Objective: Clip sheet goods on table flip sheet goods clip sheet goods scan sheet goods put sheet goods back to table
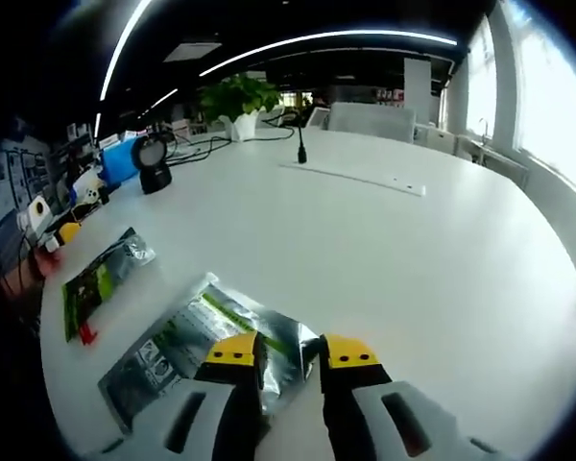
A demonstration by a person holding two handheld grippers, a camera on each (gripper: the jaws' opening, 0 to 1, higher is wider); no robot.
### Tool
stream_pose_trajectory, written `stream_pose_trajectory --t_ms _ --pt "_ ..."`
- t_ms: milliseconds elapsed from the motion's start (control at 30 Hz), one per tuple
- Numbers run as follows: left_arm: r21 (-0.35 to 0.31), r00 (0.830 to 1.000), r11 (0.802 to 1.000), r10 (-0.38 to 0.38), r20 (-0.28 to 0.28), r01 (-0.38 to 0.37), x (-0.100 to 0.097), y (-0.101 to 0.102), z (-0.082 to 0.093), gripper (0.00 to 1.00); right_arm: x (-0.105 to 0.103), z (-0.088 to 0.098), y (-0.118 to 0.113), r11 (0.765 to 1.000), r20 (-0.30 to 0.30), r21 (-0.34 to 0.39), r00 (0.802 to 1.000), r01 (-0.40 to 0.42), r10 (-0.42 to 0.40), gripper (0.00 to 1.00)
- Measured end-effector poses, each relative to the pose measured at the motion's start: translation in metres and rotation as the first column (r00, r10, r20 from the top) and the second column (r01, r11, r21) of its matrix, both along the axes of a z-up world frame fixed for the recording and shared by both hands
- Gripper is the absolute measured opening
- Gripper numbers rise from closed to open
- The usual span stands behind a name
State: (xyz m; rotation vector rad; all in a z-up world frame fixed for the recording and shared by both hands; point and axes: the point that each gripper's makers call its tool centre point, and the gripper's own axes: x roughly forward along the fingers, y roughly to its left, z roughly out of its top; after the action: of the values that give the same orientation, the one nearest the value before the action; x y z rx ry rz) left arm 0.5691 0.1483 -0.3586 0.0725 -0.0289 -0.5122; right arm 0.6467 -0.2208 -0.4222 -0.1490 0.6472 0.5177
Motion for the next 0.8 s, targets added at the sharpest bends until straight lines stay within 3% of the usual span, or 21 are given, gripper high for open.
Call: stream_pose_trajectory --t_ms 67,300,467,800 --pt "0.001 1.000 1.000 -0.001 0.000 0.001 0.000 0.000 0.000 0.31 0.002 0.000 -0.004 0.999 0.000 -0.006 0.999 0.032 -0.032 0.12" --pt "0.002 1.000 1.000 0.000 0.001 0.000 0.000 -0.001 0.000 0.31 -0.001 0.000 0.001 1.000 -0.005 -0.012 1.000 0.022 -0.022 0.12" --pt "0.002 1.000 1.000 0.001 0.002 -0.001 0.000 0.000 0.000 0.31 -0.003 0.001 0.003 0.998 -0.006 -0.055 1.000 0.017 -0.017 0.10" --pt "0.004 1.000 1.000 0.000 0.005 0.000 -0.001 -0.001 0.001 0.31 -0.008 0.001 0.011 1.000 -0.025 -0.003 1.000 0.015 -0.015 0.00"
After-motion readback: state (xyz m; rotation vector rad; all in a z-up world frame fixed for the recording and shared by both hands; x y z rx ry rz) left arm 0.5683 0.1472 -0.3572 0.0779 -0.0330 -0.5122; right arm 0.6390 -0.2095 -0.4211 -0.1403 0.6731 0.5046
